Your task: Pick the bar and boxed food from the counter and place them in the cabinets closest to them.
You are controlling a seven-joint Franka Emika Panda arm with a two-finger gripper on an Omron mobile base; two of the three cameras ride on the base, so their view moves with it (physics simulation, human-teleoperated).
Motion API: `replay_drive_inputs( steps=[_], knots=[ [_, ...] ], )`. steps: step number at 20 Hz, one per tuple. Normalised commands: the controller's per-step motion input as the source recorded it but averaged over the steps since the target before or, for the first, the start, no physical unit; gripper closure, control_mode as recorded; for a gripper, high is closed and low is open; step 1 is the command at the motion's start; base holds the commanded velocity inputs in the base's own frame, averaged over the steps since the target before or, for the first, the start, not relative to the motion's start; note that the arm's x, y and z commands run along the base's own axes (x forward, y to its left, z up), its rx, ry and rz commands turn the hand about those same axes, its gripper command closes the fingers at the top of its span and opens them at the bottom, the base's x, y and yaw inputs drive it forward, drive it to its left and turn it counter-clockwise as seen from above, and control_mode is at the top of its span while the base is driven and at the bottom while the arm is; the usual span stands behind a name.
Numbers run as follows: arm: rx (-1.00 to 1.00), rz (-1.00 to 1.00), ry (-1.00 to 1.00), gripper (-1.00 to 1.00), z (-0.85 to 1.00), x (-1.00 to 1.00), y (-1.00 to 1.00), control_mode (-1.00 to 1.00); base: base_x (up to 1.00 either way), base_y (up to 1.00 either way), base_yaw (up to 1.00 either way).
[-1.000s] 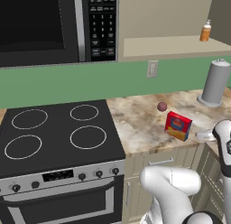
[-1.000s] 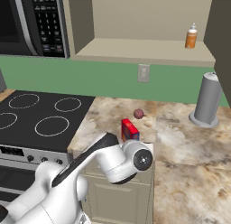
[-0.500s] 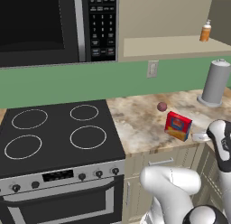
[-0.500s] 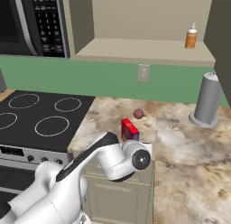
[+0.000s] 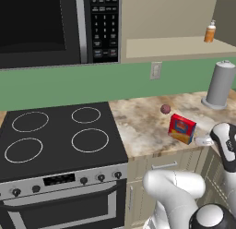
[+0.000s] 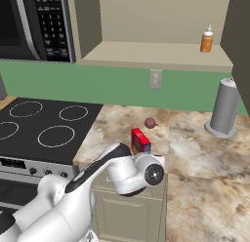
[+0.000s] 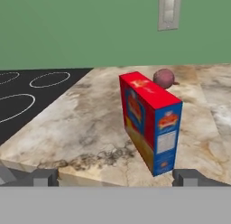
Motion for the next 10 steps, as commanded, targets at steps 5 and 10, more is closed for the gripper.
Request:
replay_drive_inputs(
  steps=[5,10],
  knots=[
    [0.00,0.03,-0.06,-1.00,-0.12,0.01,-0.01,-1.00,0.00,0.00,0.00],
    [0.00,0.01,-0.06,-1.00,-0.10,0.05,0.00,-1.00,0.00,0.00,0.00]
  ],
)
